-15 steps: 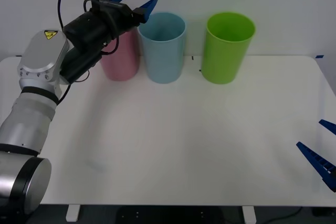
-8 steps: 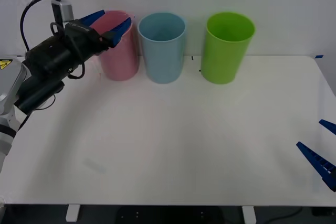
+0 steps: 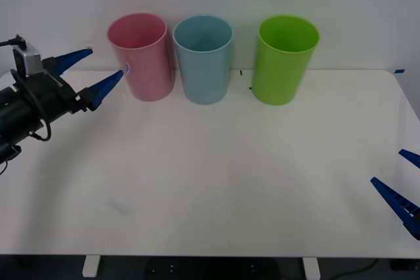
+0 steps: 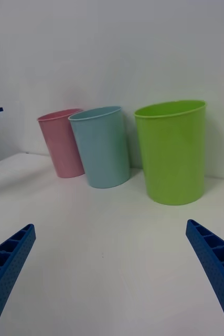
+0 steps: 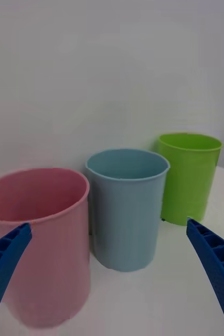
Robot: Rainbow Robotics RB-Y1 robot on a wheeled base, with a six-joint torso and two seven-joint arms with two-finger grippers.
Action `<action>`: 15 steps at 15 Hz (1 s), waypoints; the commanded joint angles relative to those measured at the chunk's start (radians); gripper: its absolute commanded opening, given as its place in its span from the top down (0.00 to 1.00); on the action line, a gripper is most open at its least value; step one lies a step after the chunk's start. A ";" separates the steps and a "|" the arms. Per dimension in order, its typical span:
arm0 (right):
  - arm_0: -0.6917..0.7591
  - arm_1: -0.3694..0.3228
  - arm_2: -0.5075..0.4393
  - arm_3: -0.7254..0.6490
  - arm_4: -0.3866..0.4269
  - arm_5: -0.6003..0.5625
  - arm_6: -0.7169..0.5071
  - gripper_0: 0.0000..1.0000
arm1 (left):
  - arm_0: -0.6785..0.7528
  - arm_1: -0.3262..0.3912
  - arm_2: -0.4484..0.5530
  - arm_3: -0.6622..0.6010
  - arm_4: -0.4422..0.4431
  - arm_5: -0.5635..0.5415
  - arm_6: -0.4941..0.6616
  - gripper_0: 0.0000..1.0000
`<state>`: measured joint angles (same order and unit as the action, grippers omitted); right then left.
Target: Grasp the object on the table and drop it into the matching bin: aluminum can to the light blue bin, PET bottle to the pink bin.
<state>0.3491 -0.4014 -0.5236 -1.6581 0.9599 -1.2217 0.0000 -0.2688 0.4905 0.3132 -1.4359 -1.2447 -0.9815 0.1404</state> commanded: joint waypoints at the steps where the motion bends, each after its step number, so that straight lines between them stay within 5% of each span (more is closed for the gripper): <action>1: 0.000 0.000 0.000 0.000 0.000 0.000 0.000 0.00 | 0.054 0.000 0.083 -0.026 -0.027 -0.103 -0.012 0.00; 15: 0.000 0.000 0.000 0.000 0.000 0.000 0.000 0.00 | 0.359 0.002 0.210 -0.221 -0.044 -0.197 -0.038 0.00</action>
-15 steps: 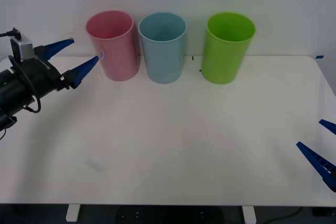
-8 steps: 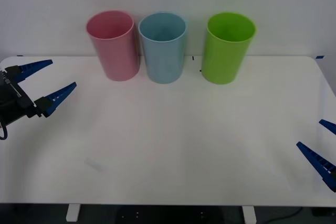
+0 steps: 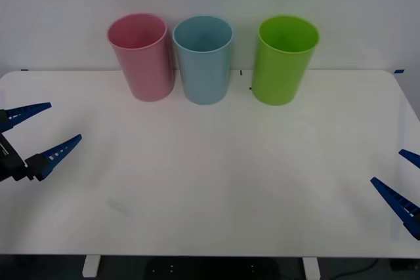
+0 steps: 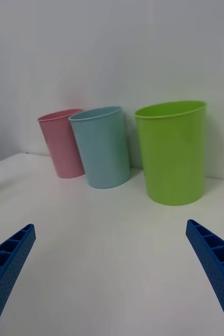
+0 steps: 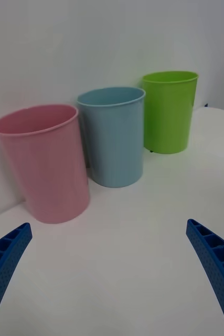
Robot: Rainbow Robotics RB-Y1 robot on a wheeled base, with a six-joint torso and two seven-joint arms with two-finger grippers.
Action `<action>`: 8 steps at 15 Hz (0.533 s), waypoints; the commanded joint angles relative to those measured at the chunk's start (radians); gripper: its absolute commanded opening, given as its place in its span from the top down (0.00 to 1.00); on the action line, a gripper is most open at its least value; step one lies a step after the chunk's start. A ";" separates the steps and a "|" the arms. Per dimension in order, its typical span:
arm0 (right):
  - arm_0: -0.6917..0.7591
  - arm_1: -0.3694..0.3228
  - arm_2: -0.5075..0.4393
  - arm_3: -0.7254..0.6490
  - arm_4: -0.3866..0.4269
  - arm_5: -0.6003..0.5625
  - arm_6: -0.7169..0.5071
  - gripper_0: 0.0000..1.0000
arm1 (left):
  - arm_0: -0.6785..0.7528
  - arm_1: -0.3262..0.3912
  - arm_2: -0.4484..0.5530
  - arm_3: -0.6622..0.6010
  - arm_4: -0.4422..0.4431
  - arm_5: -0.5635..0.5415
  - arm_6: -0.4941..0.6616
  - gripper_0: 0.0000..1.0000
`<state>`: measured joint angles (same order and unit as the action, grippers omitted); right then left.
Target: Grasp the object on the table and drop it into the matching bin: aluminum can to the light blue bin, PET bottle to the pink bin.
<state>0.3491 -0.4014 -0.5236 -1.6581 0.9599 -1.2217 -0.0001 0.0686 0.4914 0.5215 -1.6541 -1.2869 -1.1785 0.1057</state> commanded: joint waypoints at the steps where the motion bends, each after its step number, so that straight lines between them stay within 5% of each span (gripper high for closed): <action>1: 0.000 0.000 0.000 0.000 0.000 0.000 0.000 0.00 | 0.031 0.001 0.000 -0.004 0.000 0.000 -0.006 0.00; 8: 0.000 0.000 0.000 0.000 0.000 0.000 0.000 0.00 | 0.042 0.003 -0.005 -0.004 -0.012 0.000 0.000 0.00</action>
